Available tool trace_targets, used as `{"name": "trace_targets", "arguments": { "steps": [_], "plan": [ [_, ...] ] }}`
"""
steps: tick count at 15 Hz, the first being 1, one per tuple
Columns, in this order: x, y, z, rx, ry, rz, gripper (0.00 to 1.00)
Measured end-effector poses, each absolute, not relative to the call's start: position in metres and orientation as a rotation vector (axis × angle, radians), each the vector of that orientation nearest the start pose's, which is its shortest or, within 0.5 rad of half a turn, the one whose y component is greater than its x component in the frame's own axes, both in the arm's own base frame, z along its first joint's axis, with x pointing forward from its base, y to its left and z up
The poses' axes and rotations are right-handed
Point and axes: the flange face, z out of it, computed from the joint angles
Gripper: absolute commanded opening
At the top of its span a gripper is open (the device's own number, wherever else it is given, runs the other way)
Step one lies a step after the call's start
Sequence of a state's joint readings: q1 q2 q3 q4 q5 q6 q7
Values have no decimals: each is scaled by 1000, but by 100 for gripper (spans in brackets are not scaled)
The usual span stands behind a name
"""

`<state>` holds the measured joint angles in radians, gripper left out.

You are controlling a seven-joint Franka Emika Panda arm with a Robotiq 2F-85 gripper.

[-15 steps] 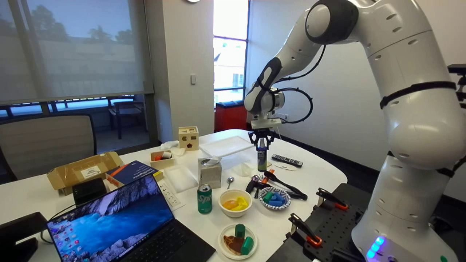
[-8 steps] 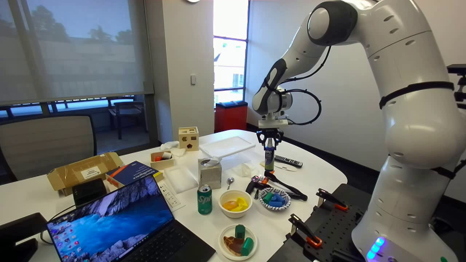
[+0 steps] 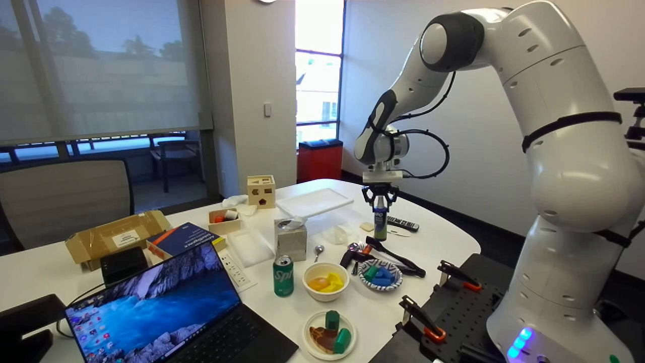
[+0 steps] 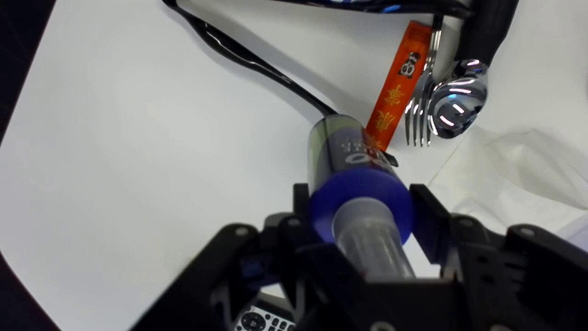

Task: Move the can to the right

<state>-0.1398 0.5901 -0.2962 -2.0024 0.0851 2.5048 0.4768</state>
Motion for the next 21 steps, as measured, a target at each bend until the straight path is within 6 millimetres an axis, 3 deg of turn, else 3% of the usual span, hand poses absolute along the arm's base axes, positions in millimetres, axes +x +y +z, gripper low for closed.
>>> {"name": "trace_targets", "arguments": {
  "steps": [5, 12, 13, 17, 21],
  "plan": [
    [534, -289, 152, -2814, 1618, 95, 31],
    [539, -318, 120, -2722, 1732, 96, 31],
    [539, -321, 115, -2716, 1742, 99, 81],
    [543, -331, 114, -2672, 1796, 74, 99],
    [542, -336, 114, -2653, 1813, 71, 100]
  ]
}}
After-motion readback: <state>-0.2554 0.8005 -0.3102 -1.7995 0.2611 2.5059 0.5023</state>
